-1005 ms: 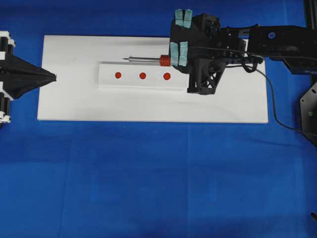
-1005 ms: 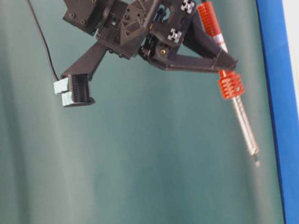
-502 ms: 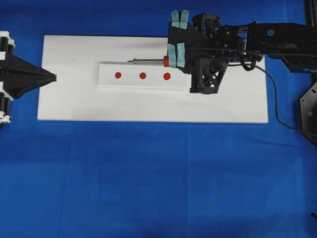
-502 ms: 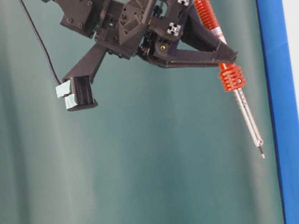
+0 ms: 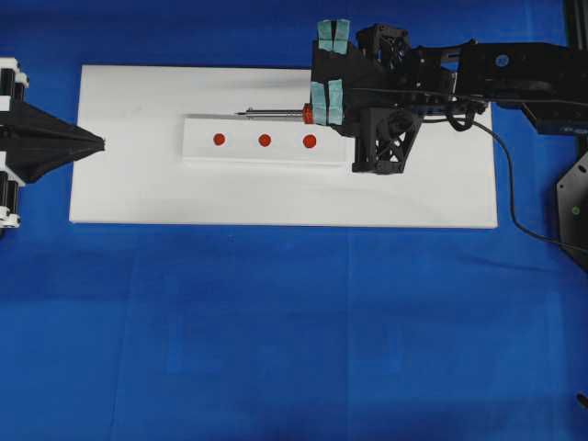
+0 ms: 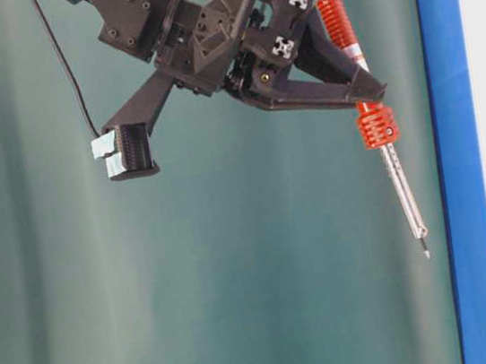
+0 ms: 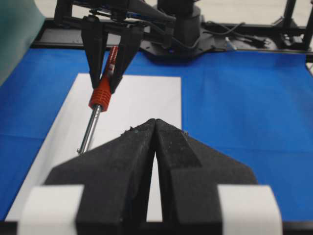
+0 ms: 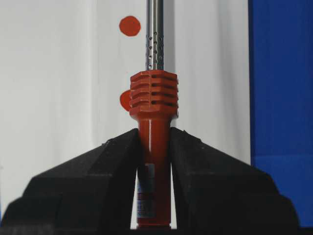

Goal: Touch the tip of the soldering iron to the mark.
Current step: 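Move the held iron left above the leftmost red dot, then lower the iron tip onto the leftmost red dot and hold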

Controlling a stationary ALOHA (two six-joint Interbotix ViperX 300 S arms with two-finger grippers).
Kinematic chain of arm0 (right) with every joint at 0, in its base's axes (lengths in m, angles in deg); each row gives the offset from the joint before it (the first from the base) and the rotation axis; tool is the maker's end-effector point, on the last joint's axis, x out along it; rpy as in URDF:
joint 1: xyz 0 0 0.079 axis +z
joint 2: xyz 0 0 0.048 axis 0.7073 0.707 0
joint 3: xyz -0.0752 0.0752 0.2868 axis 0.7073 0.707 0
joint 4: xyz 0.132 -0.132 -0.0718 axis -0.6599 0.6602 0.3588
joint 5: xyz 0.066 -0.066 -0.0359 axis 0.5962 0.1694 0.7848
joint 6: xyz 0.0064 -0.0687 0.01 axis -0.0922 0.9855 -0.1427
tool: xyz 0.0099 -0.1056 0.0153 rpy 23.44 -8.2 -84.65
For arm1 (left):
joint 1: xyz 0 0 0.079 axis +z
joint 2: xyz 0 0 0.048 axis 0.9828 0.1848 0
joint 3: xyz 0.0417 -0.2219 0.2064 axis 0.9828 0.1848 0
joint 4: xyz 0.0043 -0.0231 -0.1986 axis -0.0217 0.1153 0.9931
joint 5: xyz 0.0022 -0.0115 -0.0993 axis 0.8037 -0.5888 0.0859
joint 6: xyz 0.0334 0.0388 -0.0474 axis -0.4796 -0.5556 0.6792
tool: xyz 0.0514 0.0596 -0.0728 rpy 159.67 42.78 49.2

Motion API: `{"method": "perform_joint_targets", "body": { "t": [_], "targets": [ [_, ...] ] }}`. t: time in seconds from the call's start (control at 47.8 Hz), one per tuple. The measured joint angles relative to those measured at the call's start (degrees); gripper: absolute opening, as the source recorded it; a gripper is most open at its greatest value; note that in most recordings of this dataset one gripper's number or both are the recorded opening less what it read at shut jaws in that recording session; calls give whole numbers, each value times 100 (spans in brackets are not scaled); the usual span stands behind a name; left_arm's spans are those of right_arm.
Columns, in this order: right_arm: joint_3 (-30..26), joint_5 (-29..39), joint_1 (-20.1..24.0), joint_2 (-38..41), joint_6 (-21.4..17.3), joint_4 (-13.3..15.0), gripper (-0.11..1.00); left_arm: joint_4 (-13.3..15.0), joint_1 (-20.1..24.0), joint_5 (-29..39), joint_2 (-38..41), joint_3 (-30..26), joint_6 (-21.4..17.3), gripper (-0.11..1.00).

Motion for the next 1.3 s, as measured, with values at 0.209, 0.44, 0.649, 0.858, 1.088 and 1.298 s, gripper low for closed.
{"method": "perform_joint_targets", "body": {
  "t": [0.209, 0.44, 0.649, 0.858, 1.088, 1.298],
  "targets": [
    [-9, -9, 0, 0, 0, 0, 6, 9, 0, 0, 0, 0, 9, 0],
    [0, 0, 0, 0, 0, 0, 6, 0, 0, 0, 0, 0, 9, 0],
    [-9, -9, 0, 0, -18, 0, 6, 0, 0, -9, 0, 0, 9, 0],
    [0, -35, 35, 79, -26, 0, 6, 0, 0, -18, 0, 9, 9, 0],
    [-88, -97, 88, 343, -44, 0, 6, 0, 0, -35, 0, 0, 9, 0],
    [-290, -149, 88, 738, -44, 0, 6, 0, 0, -26, 0, 0, 9, 0]
  ]
}}
